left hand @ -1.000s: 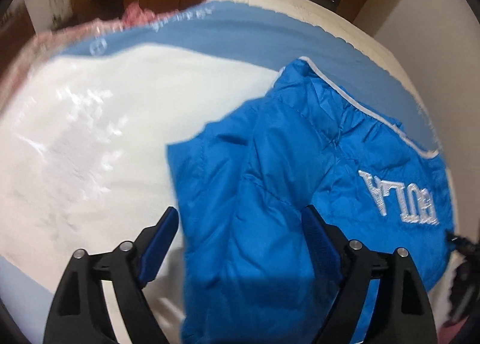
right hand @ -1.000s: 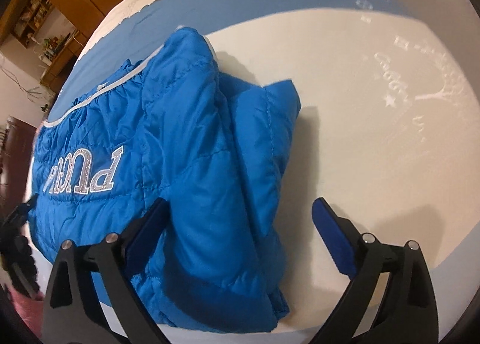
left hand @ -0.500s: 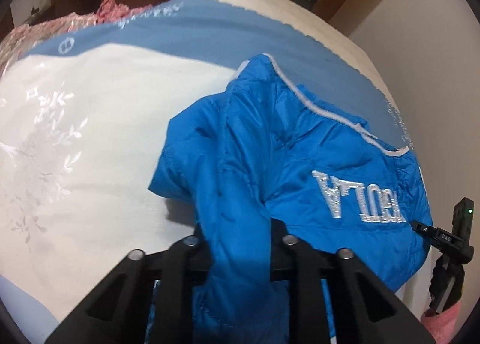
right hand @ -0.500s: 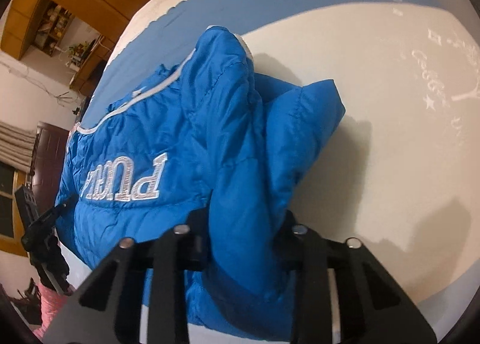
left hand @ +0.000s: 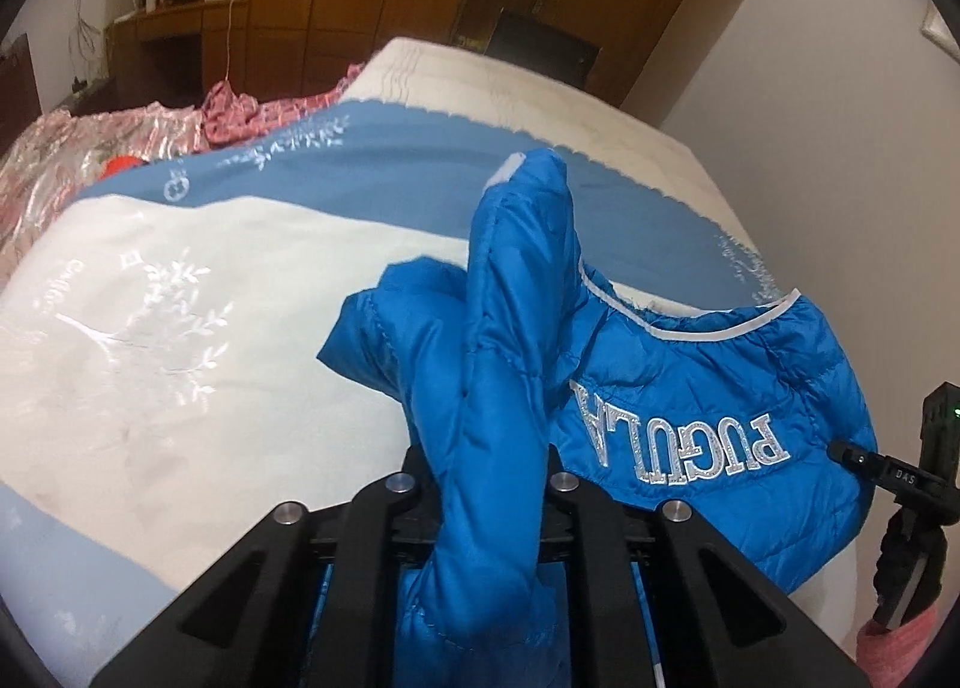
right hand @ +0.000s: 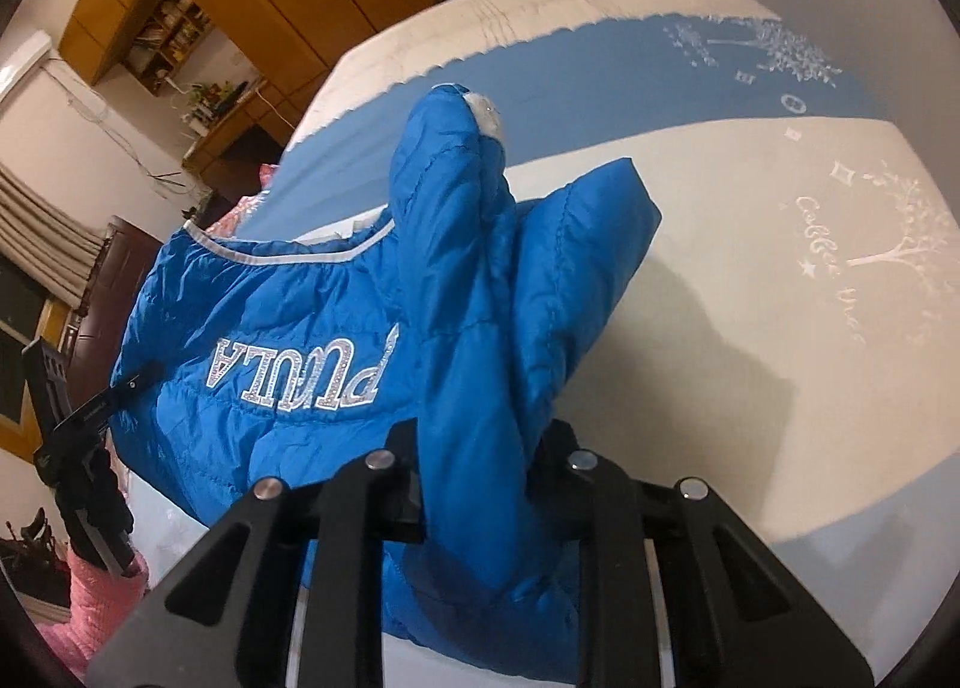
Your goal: Fold large clothes
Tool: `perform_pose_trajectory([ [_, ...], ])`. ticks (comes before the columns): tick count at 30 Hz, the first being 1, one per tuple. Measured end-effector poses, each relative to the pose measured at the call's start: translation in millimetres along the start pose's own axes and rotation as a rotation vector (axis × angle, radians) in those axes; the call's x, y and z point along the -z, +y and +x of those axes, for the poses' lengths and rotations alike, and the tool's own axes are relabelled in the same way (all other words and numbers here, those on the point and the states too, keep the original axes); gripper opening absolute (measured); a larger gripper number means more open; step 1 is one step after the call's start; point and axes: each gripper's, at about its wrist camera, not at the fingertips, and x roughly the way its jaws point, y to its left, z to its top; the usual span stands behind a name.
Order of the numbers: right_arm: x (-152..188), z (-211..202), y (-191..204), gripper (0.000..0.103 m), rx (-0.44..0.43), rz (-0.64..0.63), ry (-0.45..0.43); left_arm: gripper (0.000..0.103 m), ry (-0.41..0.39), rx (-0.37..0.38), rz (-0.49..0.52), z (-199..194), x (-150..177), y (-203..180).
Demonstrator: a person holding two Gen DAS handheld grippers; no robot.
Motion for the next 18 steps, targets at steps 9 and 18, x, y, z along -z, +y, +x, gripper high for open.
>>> perform_pose_trajectory([
  [9,61.9,-54.5,9.5,0.021,0.009,-0.009,0.046,0.013,0.066,0.001,0.038,-57.1,52.1,-6.3],
  [18,138.4,-60.7,-1.8,0.021,0.013,0.083,0.146,0.016,0.163,-0.017,-0.001,-77.9,124.0,12.8],
])
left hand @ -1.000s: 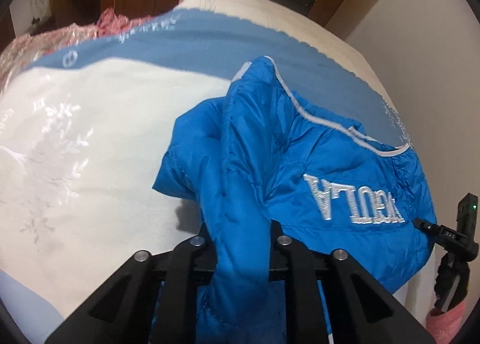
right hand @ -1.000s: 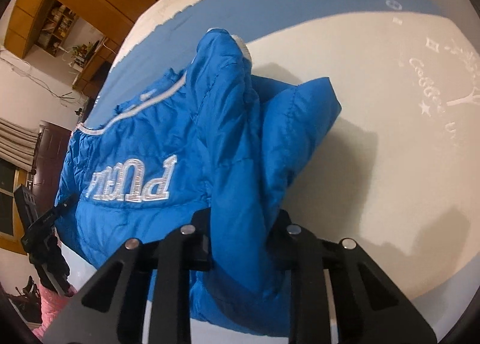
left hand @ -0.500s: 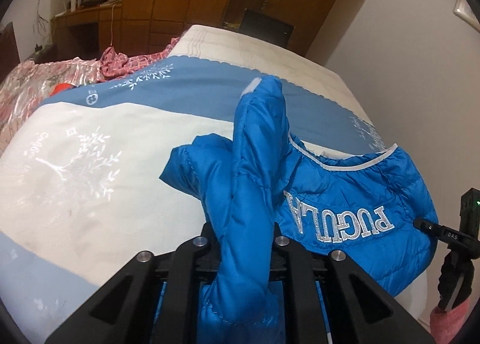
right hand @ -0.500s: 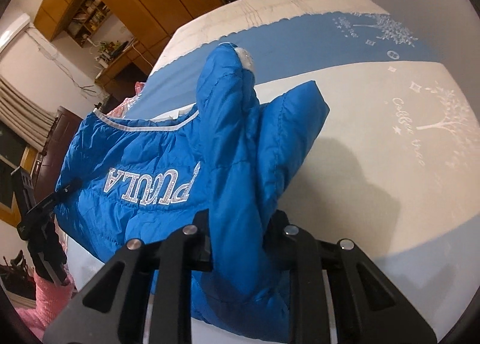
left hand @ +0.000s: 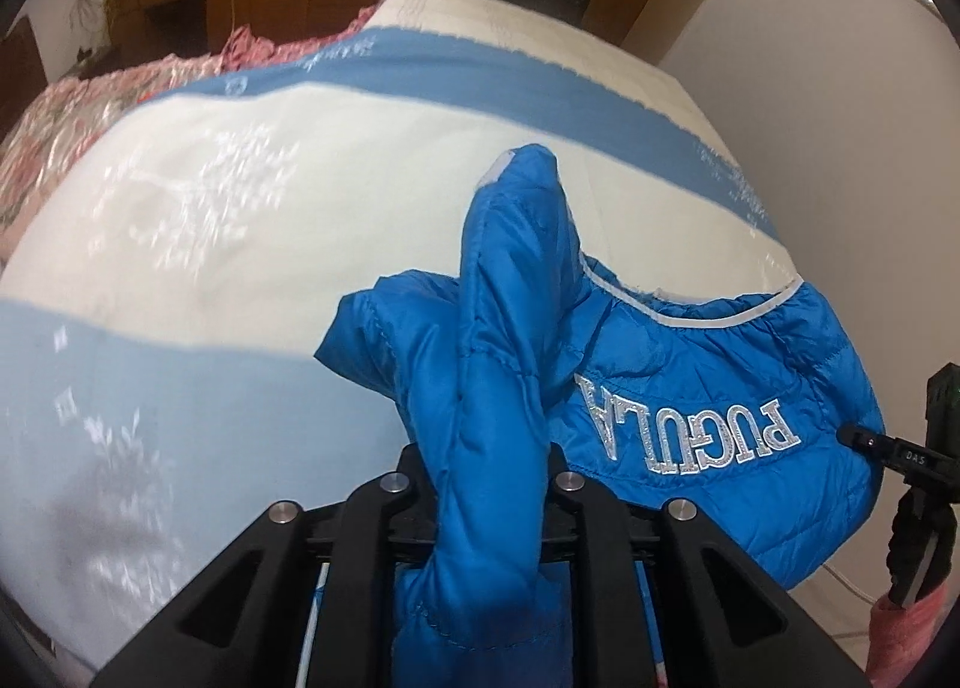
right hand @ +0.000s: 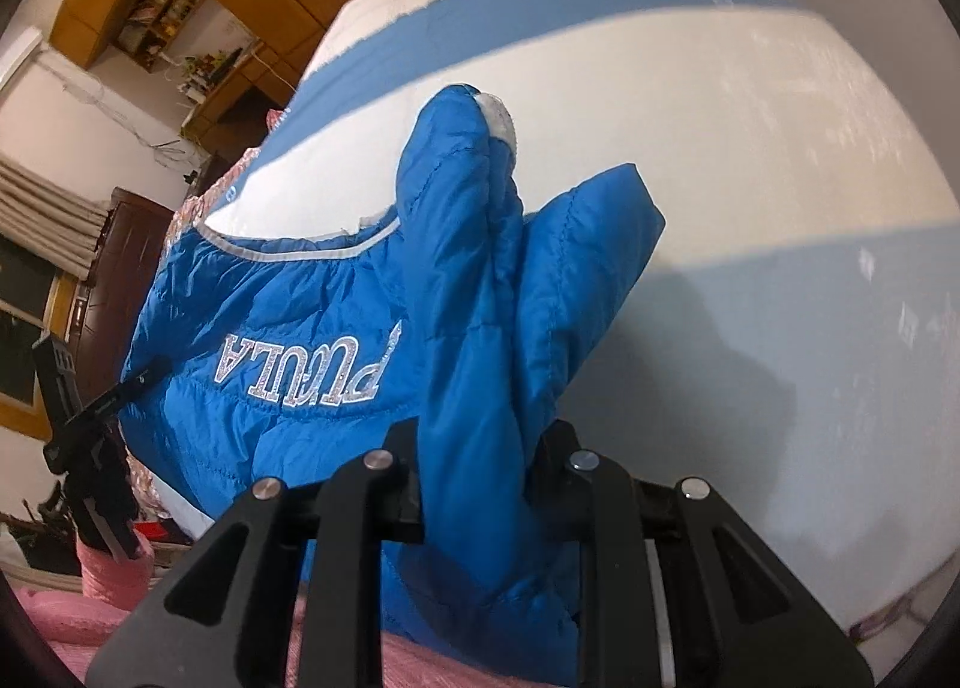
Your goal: Fold large clothes
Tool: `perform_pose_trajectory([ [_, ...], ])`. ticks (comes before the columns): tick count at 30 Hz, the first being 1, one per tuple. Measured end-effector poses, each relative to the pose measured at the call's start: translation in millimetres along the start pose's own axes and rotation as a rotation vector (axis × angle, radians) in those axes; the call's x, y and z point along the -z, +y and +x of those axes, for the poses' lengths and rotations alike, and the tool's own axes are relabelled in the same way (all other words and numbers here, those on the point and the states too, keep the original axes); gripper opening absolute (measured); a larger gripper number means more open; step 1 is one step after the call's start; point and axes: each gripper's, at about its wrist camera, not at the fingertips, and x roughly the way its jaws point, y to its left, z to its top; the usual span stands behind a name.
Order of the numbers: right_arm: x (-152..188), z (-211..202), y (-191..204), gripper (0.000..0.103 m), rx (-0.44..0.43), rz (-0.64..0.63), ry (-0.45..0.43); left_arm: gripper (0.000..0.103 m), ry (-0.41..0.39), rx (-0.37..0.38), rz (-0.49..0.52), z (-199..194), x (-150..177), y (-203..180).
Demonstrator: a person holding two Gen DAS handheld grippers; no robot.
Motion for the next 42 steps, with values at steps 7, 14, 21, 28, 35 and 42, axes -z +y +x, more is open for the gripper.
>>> perform_pose_trajectory([
  [7,17.1,39.2,-17.8,0.023,0.079,0.05,0.065,0.023,0.072,-0.083,-0.001,33.7,38.3,14.1],
  [14,28.4,75.8,-30.0,0.029,0.108,0.081,0.085,0.036,0.082,-0.11,0.006,62.7,55.4,25.2],
  [21,33.1,89.3,-34.1,0.035,0.106,0.094,0.053,0.041,0.039,-0.157,0.044,76.0,65.1,20.2],
  [28,39.8,72.9,-12.1,0.048,0.211,0.042,0.028,0.045,0.046,-0.159,0.013,61.7,65.8,25.5],
  [35,59.1,19.8,32.6,0.05,0.282,-0.059,-0.057,0.045,-0.015,-0.231,-0.005,9.9,69.1,22.4],
  [42,79.2,28.5,85.5,0.047,0.159,-0.171,-0.051,0.045,-0.086,-0.16,0.077,-17.8,82.5,-31.8],
])
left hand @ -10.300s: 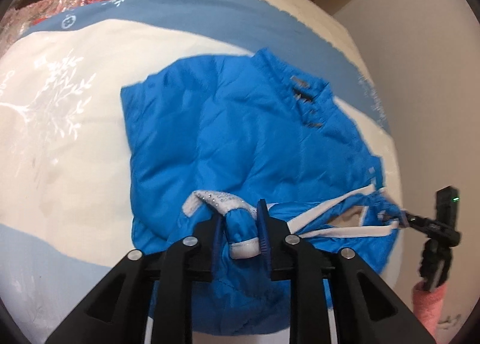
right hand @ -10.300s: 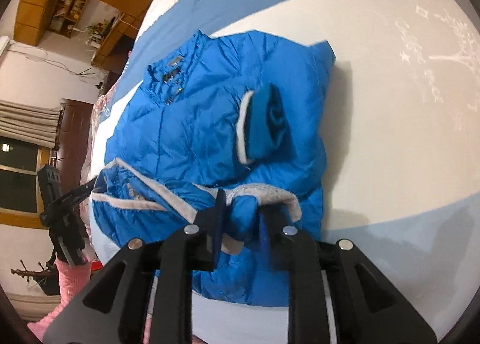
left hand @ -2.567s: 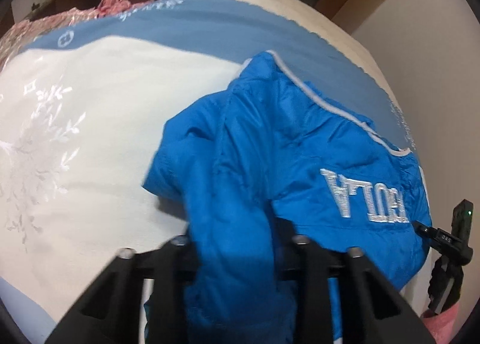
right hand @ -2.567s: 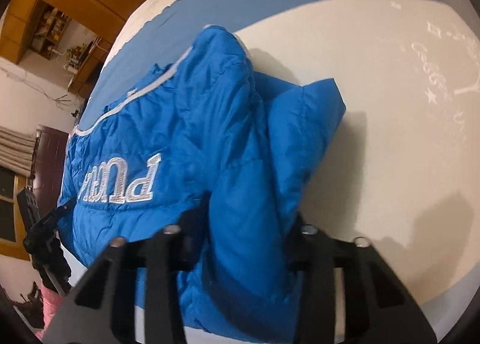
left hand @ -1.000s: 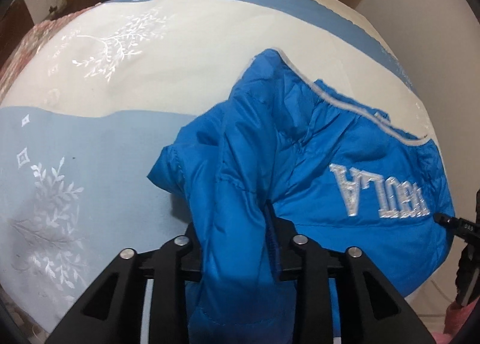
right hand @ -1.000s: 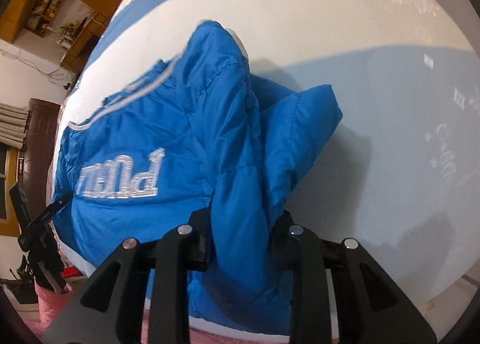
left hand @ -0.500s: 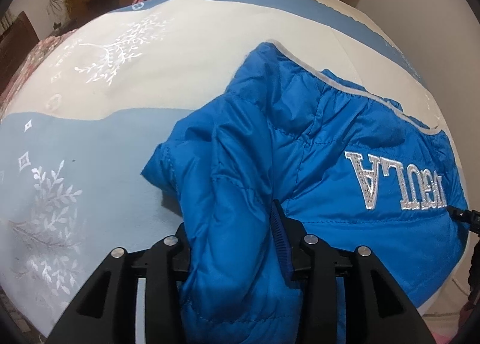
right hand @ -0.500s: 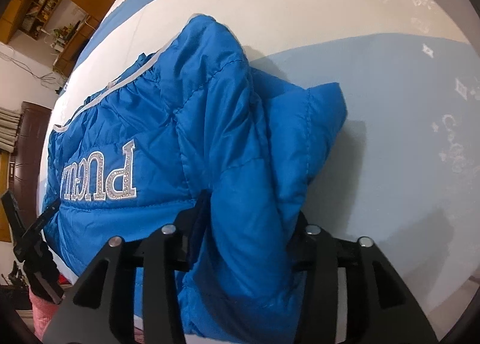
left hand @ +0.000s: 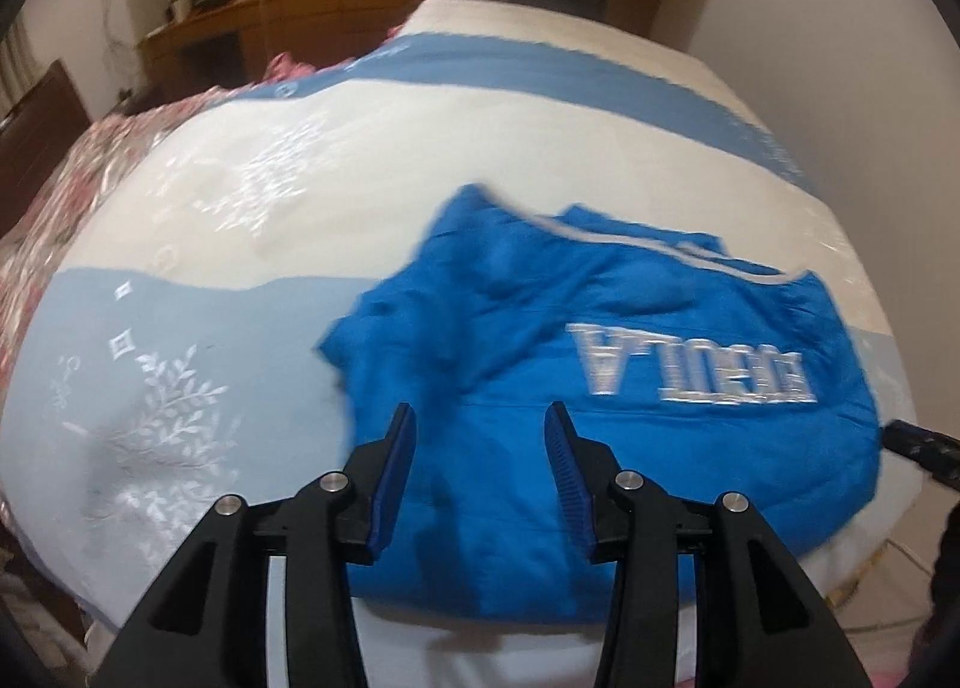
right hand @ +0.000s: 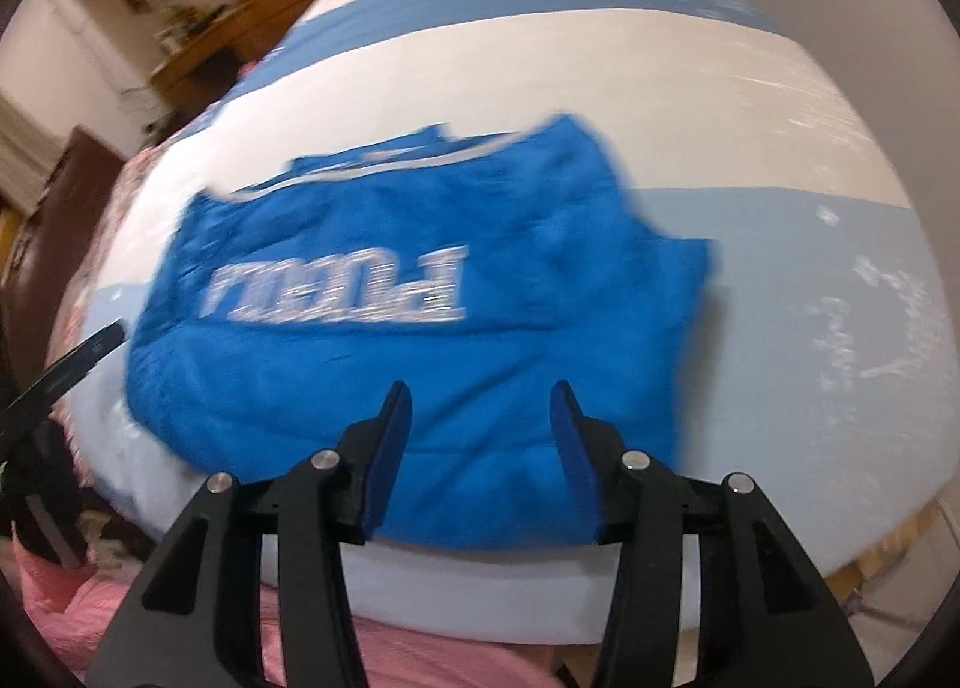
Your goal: Fold large clothes
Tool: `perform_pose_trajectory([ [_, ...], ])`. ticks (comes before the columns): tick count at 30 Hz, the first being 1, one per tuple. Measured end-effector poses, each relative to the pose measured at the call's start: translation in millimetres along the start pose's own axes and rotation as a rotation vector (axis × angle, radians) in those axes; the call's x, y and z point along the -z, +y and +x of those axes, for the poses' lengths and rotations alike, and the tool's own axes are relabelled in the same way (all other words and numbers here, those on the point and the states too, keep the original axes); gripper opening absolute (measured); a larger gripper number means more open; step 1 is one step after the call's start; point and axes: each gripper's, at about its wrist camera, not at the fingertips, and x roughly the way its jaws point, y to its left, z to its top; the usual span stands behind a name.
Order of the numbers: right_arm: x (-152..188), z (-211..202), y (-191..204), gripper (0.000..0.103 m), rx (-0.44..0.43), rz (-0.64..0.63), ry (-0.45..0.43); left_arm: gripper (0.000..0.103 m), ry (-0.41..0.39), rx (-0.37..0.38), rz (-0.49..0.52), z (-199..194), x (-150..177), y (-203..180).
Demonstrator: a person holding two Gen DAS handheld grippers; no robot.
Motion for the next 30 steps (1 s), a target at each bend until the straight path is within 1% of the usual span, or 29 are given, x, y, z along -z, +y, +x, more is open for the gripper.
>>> perform_pose_trajectory([
  [2,-0.4,13.4,19.5,0.044,0.009,-0.017,-0.004,0.045,-0.011,-0.007,0.008,4.3,1.2,-12.9],
  [4,-1.0,25.0,33.3,0.044,0.026,-0.024,-0.007,0.045,-0.006,-0.019,0.013,18.3,1.3,-30.8],
  [6,-1.9,41.0,44.0,0.043,0.05,-0.02,0.001,0.045,0.001,-0.044,0.01,32.0,4.9,-38.8],
  [8,1.0,53.7,44.3,0.042,0.054,-0.025,0.025,0.045,0.048,-0.047,0.021,48.7,9.3,-40.9],
  [10,5.8,68.5,44.1,0.041,0.072,-0.029,0.06,0.046,0.121,-0.026,0.025,67.0,15.3,-40.7],
  [14,12.0,85.8,41.1,0.04,0.096,-0.014,0.094,0.047,0.121,-0.048,0.089,76.6,25.1,-45.8],
  [18,18.0,100.1,45.3,0.041,0.139,-0.028,0.091,0.047,0.121,-0.057,0.114,84.9,30.2,-49.5],
  [24,20.4,102.6,44.0,0.041,0.133,-0.014,0.079,0.047,0.129,-0.033,0.102,86.7,26.2,-44.9],
  [28,17.4,87.5,37.7,0.04,0.101,0.022,0.081,0.046,0.144,0.002,0.079,78.3,20.5,-38.6],
  [30,15.5,75.6,35.5,0.04,0.115,0.029,0.069,0.046,0.149,0.022,0.065,70.6,18.8,-33.5],
])
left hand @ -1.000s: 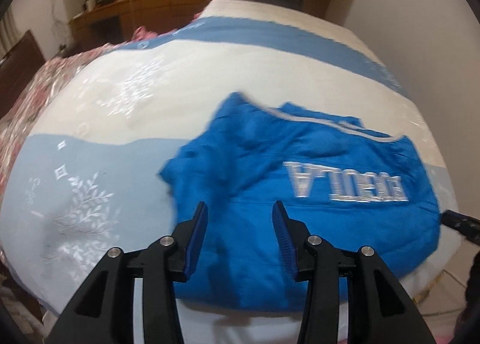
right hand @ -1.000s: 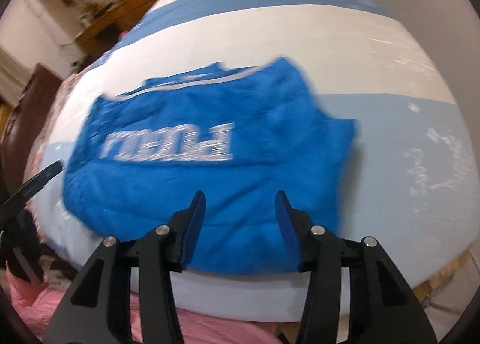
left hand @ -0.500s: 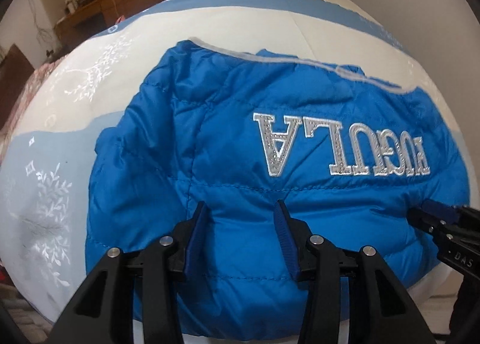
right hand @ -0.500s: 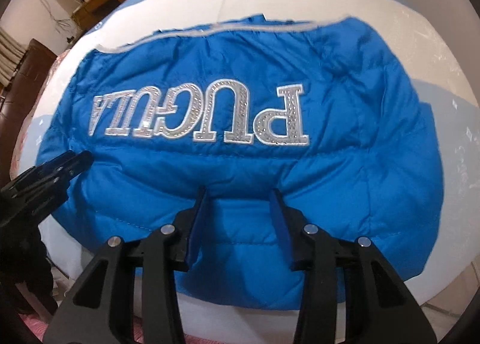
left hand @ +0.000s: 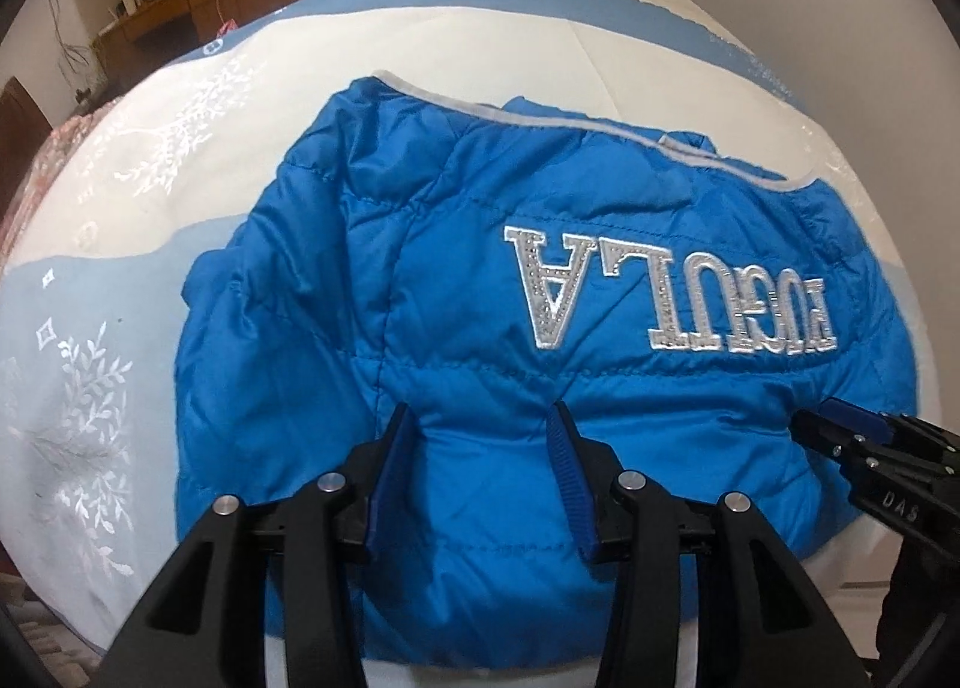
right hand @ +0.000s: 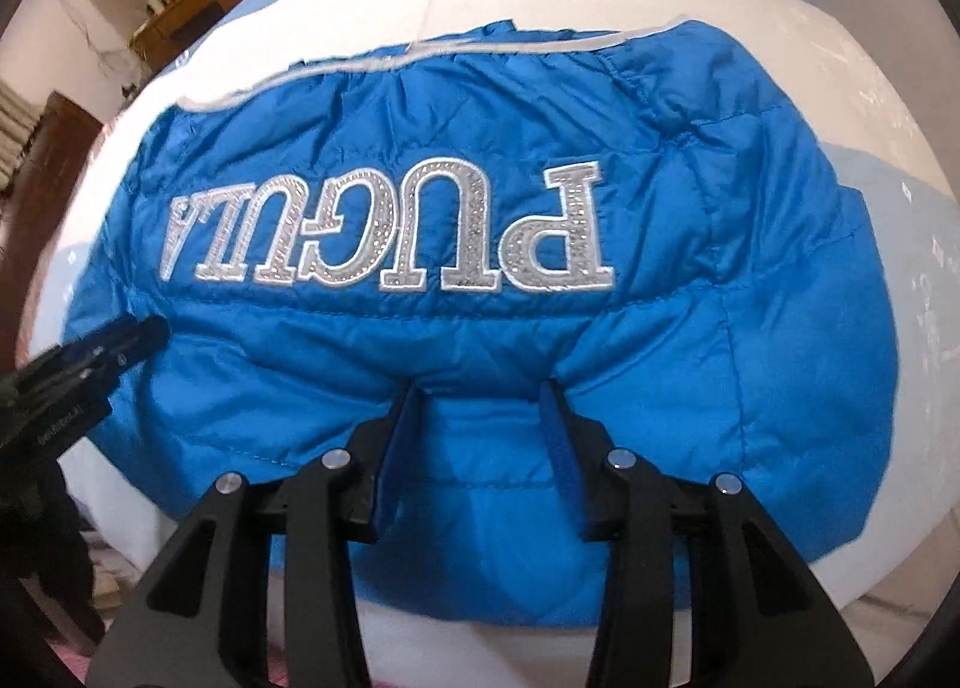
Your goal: Fold large clothes
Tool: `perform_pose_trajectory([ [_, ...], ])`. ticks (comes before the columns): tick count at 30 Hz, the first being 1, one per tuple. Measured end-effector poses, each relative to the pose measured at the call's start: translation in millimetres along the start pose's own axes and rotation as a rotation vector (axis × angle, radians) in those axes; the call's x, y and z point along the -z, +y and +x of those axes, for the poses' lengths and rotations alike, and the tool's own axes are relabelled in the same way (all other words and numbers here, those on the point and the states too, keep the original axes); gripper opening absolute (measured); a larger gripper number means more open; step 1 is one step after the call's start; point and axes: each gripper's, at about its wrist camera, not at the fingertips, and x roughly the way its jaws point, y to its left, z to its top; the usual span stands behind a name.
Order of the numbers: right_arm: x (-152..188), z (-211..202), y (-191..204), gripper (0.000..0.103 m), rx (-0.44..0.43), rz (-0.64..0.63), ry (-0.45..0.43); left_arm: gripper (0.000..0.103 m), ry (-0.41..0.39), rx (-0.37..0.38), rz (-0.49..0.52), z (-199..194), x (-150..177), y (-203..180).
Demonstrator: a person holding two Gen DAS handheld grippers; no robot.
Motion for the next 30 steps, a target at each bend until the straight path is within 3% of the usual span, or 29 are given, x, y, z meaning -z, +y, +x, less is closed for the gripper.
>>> perform_pose_trajectory([
  [10,-8.8,-54.2,-55.3,0.042,0.117,0.075,-0.089,0.054,-0.061,-0.034,0.006,-48.8,-2.1,31.0],
  [15,-9.4,-46.0,-87.8,0.042,0.147,0.126,-0.063,0.054,-0.069,-0.061,0.01,-57.4,-4.2,42.8],
  [22,1.1,-9.5,-102.7,0.042,0.139,0.149,0.004,0.054,-0.043,-0.075,0.002,-45.6,-7.7,51.2],
  [30,1.6,-1.2,-116.8,0.042,0.085,0.208,0.023,0.055,-0.016,-0.067,-0.009,-36.2,-10.5,59.9],
])
